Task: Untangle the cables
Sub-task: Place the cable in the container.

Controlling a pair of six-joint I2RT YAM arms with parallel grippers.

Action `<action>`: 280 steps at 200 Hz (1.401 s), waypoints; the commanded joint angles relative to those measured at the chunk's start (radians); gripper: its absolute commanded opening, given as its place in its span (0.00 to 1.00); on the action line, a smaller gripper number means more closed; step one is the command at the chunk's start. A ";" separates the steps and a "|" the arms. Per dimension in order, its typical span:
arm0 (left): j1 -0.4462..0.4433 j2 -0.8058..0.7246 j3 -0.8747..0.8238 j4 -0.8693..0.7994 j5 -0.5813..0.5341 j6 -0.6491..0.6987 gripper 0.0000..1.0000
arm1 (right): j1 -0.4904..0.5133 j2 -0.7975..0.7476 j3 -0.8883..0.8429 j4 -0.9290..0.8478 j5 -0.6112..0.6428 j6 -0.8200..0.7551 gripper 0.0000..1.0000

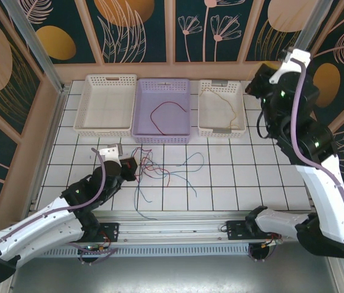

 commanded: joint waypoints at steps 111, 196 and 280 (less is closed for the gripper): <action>0.004 -0.014 -0.019 0.134 0.039 0.068 0.00 | -0.333 0.456 0.474 -0.017 -0.372 0.039 0.00; 0.003 -0.029 -0.053 0.147 0.041 0.070 0.00 | -0.471 0.564 0.475 -0.007 -0.580 0.099 0.00; 0.003 -0.021 -0.064 0.159 0.046 0.073 0.00 | -0.477 0.579 0.460 -0.011 -0.581 0.102 0.00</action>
